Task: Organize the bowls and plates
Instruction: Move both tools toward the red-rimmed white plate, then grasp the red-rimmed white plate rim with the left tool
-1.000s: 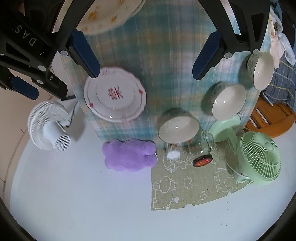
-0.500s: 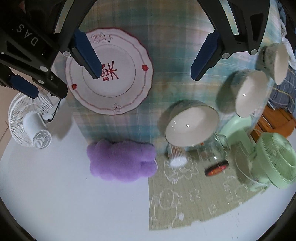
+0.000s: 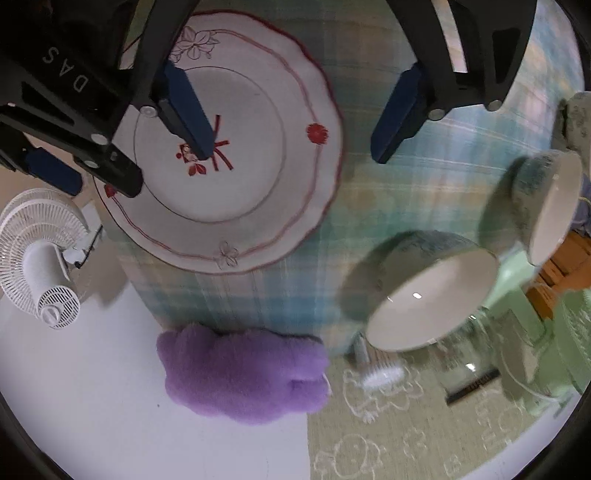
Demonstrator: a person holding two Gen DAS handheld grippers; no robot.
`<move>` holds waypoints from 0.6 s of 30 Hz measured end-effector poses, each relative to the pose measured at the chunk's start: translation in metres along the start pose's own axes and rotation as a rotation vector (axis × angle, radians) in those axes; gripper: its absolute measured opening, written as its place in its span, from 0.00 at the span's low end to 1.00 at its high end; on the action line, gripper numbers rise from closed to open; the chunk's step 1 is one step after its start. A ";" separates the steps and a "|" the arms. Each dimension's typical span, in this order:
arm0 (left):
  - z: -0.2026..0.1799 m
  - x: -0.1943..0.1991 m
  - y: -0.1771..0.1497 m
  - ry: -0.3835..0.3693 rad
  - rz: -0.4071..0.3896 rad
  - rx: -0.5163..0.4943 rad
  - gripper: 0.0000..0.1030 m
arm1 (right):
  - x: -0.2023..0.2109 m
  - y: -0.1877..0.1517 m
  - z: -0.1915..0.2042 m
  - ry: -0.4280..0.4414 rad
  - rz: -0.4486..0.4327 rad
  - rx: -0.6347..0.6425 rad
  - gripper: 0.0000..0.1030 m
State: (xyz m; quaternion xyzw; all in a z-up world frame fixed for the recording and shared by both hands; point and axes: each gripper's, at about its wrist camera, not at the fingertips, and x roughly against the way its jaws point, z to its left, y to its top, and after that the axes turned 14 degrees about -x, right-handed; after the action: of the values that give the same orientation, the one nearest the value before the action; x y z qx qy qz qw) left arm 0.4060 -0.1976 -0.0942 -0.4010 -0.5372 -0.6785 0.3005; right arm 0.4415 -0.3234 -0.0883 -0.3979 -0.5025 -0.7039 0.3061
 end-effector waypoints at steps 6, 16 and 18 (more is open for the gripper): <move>-0.002 -0.012 -0.002 -0.037 0.028 -0.005 0.72 | -0.014 -0.002 0.001 0.010 0.043 0.001 0.59; 0.003 -0.010 -0.002 -0.036 0.029 -0.006 0.70 | -0.017 -0.001 0.008 -0.009 0.064 -0.001 0.58; 0.008 -0.007 -0.004 -0.040 0.038 0.002 0.69 | -0.014 -0.003 0.008 0.005 0.076 -0.016 0.58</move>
State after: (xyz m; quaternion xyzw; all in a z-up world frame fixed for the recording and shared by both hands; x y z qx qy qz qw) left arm 0.4080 -0.1891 -0.1017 -0.4242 -0.5359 -0.6642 0.3028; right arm 0.4484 -0.3148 -0.1006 -0.4174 -0.4808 -0.6966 0.3308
